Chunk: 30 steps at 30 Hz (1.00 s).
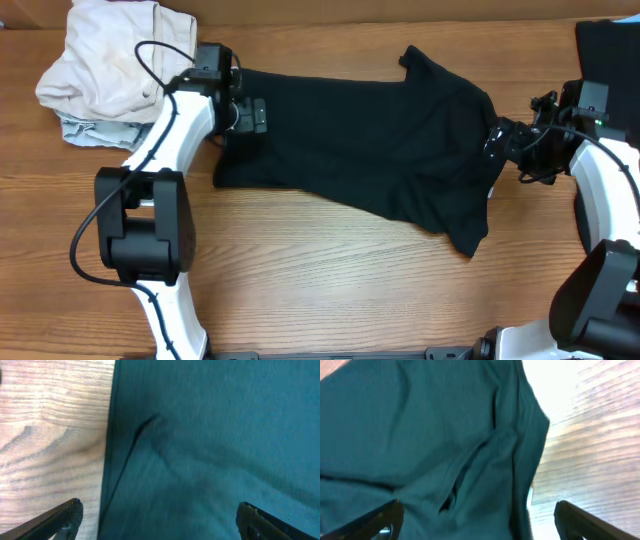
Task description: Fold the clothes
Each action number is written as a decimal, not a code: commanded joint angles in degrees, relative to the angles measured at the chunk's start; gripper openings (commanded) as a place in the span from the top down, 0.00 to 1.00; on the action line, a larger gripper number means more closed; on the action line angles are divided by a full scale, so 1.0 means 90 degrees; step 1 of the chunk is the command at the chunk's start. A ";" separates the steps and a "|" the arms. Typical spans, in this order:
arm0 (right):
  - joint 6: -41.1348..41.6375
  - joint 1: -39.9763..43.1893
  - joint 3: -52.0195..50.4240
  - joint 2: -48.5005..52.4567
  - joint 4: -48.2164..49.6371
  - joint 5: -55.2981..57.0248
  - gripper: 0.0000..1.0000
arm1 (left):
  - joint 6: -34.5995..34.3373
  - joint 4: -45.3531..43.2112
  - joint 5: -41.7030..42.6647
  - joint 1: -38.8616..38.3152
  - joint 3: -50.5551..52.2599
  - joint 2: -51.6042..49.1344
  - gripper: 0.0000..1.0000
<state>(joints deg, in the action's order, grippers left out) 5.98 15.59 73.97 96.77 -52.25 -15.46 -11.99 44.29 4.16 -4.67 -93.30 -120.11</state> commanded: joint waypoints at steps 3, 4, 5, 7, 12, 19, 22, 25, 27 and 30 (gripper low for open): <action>-0.0398 -0.0146 0.2045 0.0000 -0.1224 -0.0148 0.00 | 0.0772 0.1457 0.0835 0.0352 -0.2110 -0.0058 0.00; -0.0488 -0.0214 0.2390 0.0000 -0.1433 -0.0148 0.00 | 0.0867 0.1719 0.0833 0.0347 -0.2484 -0.0058 0.00; -0.0525 -0.0287 0.2686 0.0000 -0.1591 -0.0136 0.00 | 0.0964 0.1957 0.0833 0.0316 -0.2866 -0.0058 0.00; -0.0563 -0.0471 0.3150 0.0000 -0.1787 -0.0121 0.00 | 0.1197 0.2290 0.0811 0.0233 -0.3585 -0.0058 0.00; -0.0597 -0.0845 0.3407 0.0022 -0.1853 0.0053 0.00 | 0.1362 0.2149 0.0508 0.0070 -0.4133 -0.0061 0.00; -0.0597 -0.1018 0.3351 0.0211 -0.1851 0.0068 0.00 | 0.1430 0.1037 0.0474 0.0053 -0.4136 -0.0702 0.00; -0.0597 -0.1018 0.3298 0.0253 -0.1841 0.0068 0.00 | 0.1433 0.0571 0.0466 0.0051 -0.4138 -0.1477 0.00; -0.0597 -0.1018 0.3215 0.0253 -0.1826 0.0068 0.00 | 0.1440 0.0279 0.0420 0.0051 -0.4141 -0.2050 0.00; -0.0597 -0.1018 0.3189 0.0253 -0.1831 0.0070 0.00 | 0.1506 0.0124 0.0335 0.0051 -0.4141 -0.2356 0.00; -0.0597 -0.1018 0.3179 0.0253 -0.1809 0.0070 0.00 | 0.1700 -0.0056 0.0253 0.0051 -0.4141 -0.2684 0.00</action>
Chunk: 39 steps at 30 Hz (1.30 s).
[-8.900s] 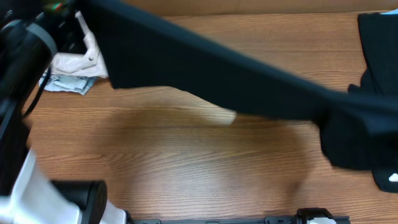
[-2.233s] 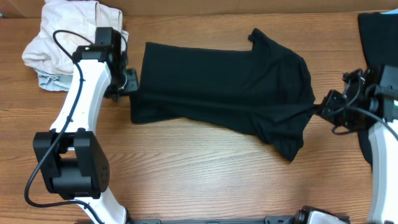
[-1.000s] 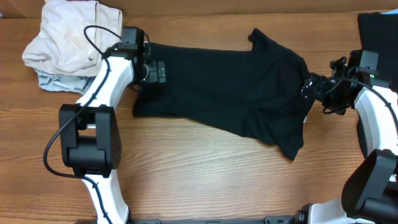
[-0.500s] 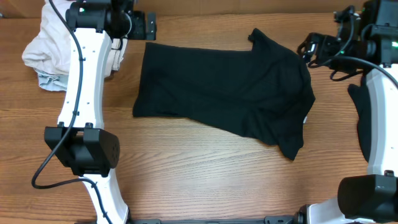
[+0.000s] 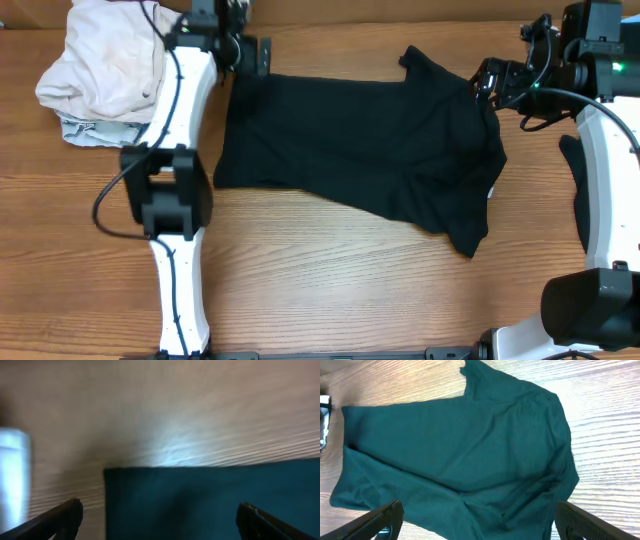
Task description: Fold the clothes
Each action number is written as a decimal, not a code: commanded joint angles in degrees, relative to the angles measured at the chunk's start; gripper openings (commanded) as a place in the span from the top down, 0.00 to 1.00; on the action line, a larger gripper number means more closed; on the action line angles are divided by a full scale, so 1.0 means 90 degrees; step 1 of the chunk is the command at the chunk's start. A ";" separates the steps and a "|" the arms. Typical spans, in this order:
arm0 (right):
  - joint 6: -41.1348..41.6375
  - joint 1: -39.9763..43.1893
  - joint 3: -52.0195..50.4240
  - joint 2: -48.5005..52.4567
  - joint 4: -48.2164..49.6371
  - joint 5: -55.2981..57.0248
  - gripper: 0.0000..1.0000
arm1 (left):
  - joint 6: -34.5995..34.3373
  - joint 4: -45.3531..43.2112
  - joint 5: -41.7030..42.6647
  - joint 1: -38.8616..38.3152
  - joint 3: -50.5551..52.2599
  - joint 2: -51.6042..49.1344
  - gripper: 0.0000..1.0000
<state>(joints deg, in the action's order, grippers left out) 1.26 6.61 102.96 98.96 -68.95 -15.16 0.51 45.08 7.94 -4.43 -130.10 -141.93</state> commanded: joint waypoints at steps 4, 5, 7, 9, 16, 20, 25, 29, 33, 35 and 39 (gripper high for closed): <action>-0.0070 -0.0019 -0.0041 0.0010 0.0080 0.0034 0.00 | 0.0398 -0.0440 -0.0464 0.0024 -0.0051 -0.0522 0.00; -0.0070 -0.0019 -0.0041 0.0010 0.0083 0.0034 0.00 | 0.0444 -0.0510 -0.0464 0.0024 -0.0051 -0.0549 0.00; -0.0073 -0.0019 -0.0041 0.0017 0.0083 0.0034 0.00 | 0.0636 -0.0646 -0.0466 0.0024 -0.0051 -0.0658 0.00; -0.0070 -0.0019 -0.0041 0.0022 0.0083 0.0034 0.00 | 0.0748 -0.0714 -0.0495 0.0024 -0.0051 -0.0770 0.01; -0.0073 -0.0019 -0.0078 0.0109 0.0100 0.0034 0.01 | 0.0969 -0.0758 -0.0488 0.0024 -0.0051 -0.1243 0.05; -0.0070 -0.0019 -0.0078 0.0248 0.0095 0.0032 0.02 | 0.0967 -0.0845 -0.0624 0.0029 -0.0051 -0.1243 0.07; -0.0070 -0.0019 -0.0078 0.0440 0.0100 0.0027 0.05 | 0.0964 -0.1020 -0.0622 0.0029 -0.0051 -0.1243 0.32; -0.0070 -0.0019 -0.0078 0.0444 0.0160 0.0027 0.08 | 0.0940 -0.1039 -0.0622 0.0029 -0.0063 -0.1241 0.55; -0.0070 -0.0019 -0.0078 0.0444 0.0219 0.0007 0.13 | 0.0925 -0.0959 -0.0627 0.0029 -0.0070 -0.1222 0.88; -0.0066 -0.0019 -0.0078 0.0444 0.0274 0.0005 0.16 | 0.0782 -0.0746 -0.0763 0.0029 -0.0155 -0.1173 0.96; 0.0005 -0.0019 -0.0078 0.0444 0.0721 0.0005 0.20 | 0.0374 0.0318 -0.1265 0.0029 -0.0828 -0.0916 0.96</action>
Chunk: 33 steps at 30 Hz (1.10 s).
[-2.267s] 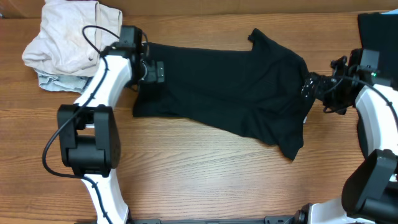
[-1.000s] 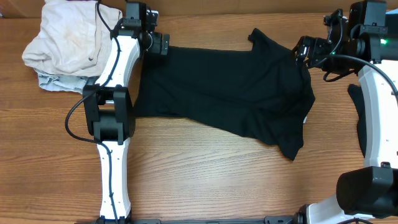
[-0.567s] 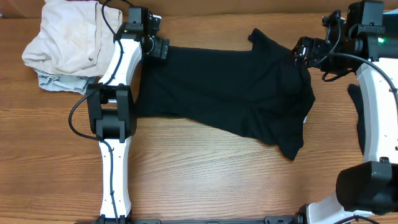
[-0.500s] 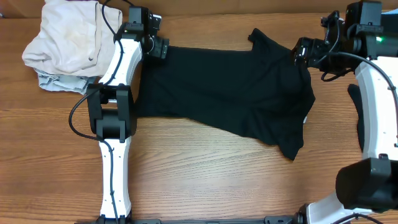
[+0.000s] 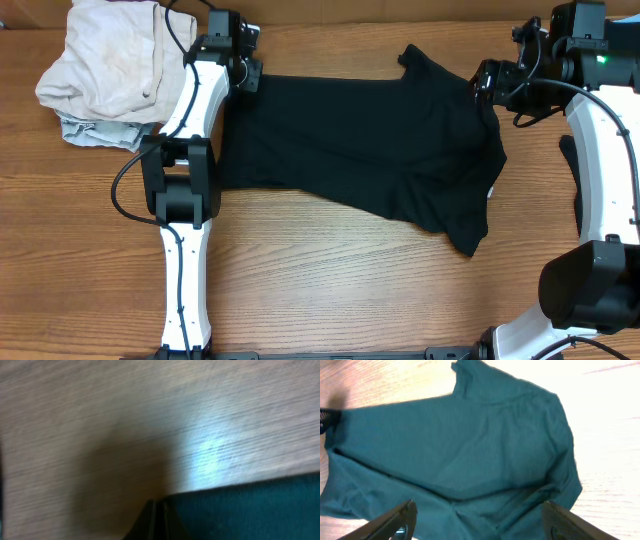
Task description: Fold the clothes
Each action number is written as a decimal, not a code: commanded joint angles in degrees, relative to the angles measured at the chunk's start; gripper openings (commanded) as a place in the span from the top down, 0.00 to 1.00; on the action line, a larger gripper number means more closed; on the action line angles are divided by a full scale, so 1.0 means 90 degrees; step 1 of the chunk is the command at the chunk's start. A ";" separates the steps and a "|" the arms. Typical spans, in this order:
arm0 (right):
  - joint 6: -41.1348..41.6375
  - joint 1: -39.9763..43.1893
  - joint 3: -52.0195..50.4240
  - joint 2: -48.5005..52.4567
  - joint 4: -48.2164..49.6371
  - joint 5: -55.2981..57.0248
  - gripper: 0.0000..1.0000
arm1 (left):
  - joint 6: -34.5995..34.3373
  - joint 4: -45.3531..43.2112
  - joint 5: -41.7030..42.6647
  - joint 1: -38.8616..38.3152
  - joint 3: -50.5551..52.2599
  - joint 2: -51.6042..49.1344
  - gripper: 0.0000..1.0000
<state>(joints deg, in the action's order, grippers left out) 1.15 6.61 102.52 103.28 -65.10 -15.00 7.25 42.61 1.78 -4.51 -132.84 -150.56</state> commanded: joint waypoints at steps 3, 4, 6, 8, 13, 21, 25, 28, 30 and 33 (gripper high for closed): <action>0.0015 -0.0019 -0.0029 -0.0010 0.0879 -0.0005 0.20 | -0.0576 0.1341 -0.0583 0.0039 -0.1083 0.0265 0.96; 0.0015 -0.0019 -0.0029 0.0019 0.1100 0.0000 0.21 | -0.0685 0.1639 -0.0566 0.0036 -0.1299 0.0357 0.96; 0.0041 -0.0019 -0.0029 0.0151 0.1535 0.0107 0.21 | -0.0816 0.2142 -0.0476 0.0032 -0.1647 0.0505 0.96; 0.0061 -0.0019 -0.0029 0.0384 0.1979 0.0158 0.21 | -0.0828 0.2560 -0.0248 0.0024 -0.1909 0.0631 0.96; 0.0061 -0.0019 -0.0029 0.1231 0.2929 0.0160 0.20 | -0.0828 0.3228 0.0092 -0.0085 -0.2011 0.0879 0.96; 0.0061 -0.0019 -0.0029 0.2579 0.4046 0.0420 0.20 | -0.0823 0.4138 0.0066 -0.0498 -0.2011 0.0928 0.96; 0.0061 -0.0019 -0.0029 0.3055 0.4182 0.0619 0.24 | -0.0806 0.4199 -0.0061 -0.0617 -0.2011 0.0928 0.96; 0.0061 -0.0010 -0.0029 0.3334 0.4167 0.0685 0.26 | -0.0806 0.4197 -0.0100 -0.0631 -0.2011 0.0928 0.96; 0.0061 -0.0007 -0.0029 0.3407 0.4121 0.0690 0.30 | -0.0806 0.4199 -0.0100 -0.0631 -0.2011 0.0928 0.96; 0.0061 -0.0007 -0.0029 0.3490 0.4034 0.0690 0.38 | -0.0804 0.4199 -0.0109 -0.0627 -0.2011 0.0928 0.96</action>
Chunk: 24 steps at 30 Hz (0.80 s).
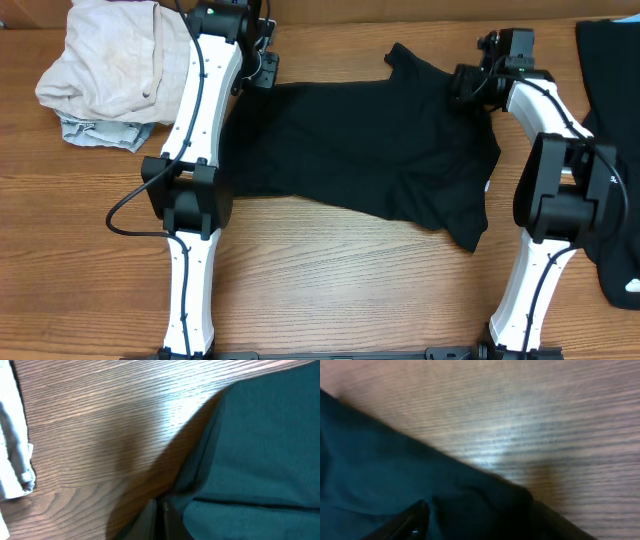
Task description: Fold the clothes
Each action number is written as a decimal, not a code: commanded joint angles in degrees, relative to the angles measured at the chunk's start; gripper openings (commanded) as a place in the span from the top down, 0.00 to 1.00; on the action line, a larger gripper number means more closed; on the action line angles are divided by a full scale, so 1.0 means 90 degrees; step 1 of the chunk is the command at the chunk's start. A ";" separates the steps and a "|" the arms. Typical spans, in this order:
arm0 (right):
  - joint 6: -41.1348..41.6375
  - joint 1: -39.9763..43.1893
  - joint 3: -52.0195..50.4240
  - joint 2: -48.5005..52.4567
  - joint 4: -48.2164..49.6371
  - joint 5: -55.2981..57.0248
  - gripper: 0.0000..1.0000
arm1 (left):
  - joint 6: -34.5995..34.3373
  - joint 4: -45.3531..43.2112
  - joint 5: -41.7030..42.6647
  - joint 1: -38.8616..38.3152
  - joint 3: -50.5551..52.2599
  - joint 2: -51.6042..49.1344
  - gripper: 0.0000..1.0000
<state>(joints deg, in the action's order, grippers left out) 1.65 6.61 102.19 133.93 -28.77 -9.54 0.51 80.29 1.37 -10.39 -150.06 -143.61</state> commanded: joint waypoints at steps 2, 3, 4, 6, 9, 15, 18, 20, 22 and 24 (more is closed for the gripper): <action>0.0002 -0.0010 0.0007 0.0138 -0.0019 0.0083 0.47 | -0.0056 0.0015 -0.0063 0.0027 -0.0097 0.0155 0.96; 0.0002 -0.0010 0.0007 0.0165 -0.0024 0.0085 0.52 | -0.0058 0.0017 -0.0070 0.0027 -0.0097 0.0155 0.96; 0.0005 -0.0007 0.0007 0.0172 -0.0029 0.0083 0.56 | -0.0056 0.0017 -0.0090 0.0027 -0.0097 0.0155 0.96; 0.0005 -0.0007 0.0010 0.0172 -0.0019 0.0083 0.67 | -0.0058 0.0024 -0.0170 0.0027 -0.0097 0.0155 0.96; 0.0061 0.0027 0.0185 0.0131 -0.0107 0.0080 0.95 | -0.0058 0.0053 -0.0379 0.0027 -0.0097 0.0155 0.96; 0.0049 0.0070 0.1202 0.0046 -0.1394 0.0049 0.96 | -0.0058 0.0151 -0.0551 0.0041 -0.0097 0.0155 0.96; -0.0250 -0.0012 0.1785 -0.0068 -0.2278 -0.0231 0.96 | -0.0058 0.0168 -0.0551 0.0056 -0.0097 0.0155 0.96; -0.0406 -0.0177 0.2205 -0.0185 -0.3164 -0.0478 0.96 | -0.0058 0.0168 -0.0551 0.0075 -0.0097 0.0155 0.96; -0.0447 -0.0357 0.2259 -0.0228 -0.3689 -0.0529 0.96 | -0.0058 0.0165 -0.0551 0.0083 -0.0097 0.0155 0.96; -0.0539 -0.0566 0.2217 -0.0226 -0.4187 -0.0578 0.96 | -0.0058 0.0165 -0.0551 0.0085 -0.0097 0.0155 0.96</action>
<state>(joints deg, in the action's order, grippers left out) -0.95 5.08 121.40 134.06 -62.74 -12.25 0.32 81.67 -2.70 -10.35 -150.06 -143.61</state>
